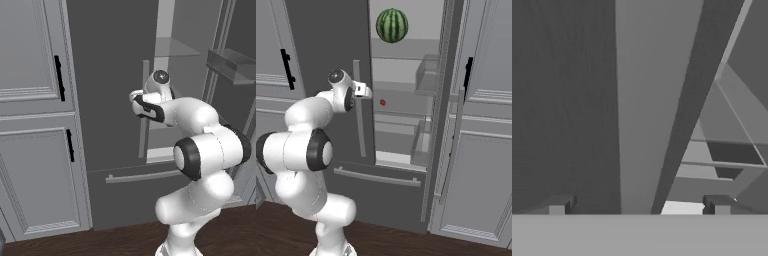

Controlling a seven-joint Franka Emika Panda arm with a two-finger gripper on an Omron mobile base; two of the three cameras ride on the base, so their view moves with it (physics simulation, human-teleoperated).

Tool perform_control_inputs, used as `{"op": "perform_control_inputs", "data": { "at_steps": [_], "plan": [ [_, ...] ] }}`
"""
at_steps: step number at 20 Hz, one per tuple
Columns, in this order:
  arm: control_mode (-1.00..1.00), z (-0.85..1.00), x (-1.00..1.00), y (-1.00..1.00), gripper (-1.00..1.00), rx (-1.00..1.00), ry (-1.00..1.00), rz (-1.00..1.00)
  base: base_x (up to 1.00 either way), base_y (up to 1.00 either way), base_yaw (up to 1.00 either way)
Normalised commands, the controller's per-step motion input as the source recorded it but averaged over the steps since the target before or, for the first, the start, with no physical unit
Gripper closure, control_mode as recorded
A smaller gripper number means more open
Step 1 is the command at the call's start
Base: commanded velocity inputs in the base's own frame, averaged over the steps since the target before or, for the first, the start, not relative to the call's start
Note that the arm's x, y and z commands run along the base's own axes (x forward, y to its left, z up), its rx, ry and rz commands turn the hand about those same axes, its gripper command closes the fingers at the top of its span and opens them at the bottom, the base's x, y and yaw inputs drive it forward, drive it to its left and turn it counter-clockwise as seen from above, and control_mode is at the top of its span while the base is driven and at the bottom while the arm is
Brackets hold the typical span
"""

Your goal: Take the strawberry from the fridge and place it on top of the pancake, located on the dining counter.

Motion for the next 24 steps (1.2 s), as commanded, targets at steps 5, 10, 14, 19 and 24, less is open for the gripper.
{"op": "perform_control_inputs", "data": {
  "at_steps": [5, 10, 14, 19, 24],
  "plan": [
    [-1.00, -0.20, 0.53, 0.06, -1.00, 0.00, 0.00, 0.00, 0.00, 0.00, 0.00],
    [-1.00, -0.24, 0.57, 0.01, -1.00, 0.00, 0.00, 0.00, 0.00, 0.00, 0.00],
    [-1.00, -0.28, 0.66, 0.00, -1.00, 0.00, 0.00, 0.00, 0.00, 0.00, 0.00],
    [-1.00, -0.64, 0.93, 0.30, 1.00, 0.00, 0.00, 0.00, 0.00, 0.00, 0.00],
    [-1.00, -0.64, 0.79, 0.43, 1.00, 0.00, 0.01, 0.00, 0.00, 0.00, 0.00]
  ]
}}
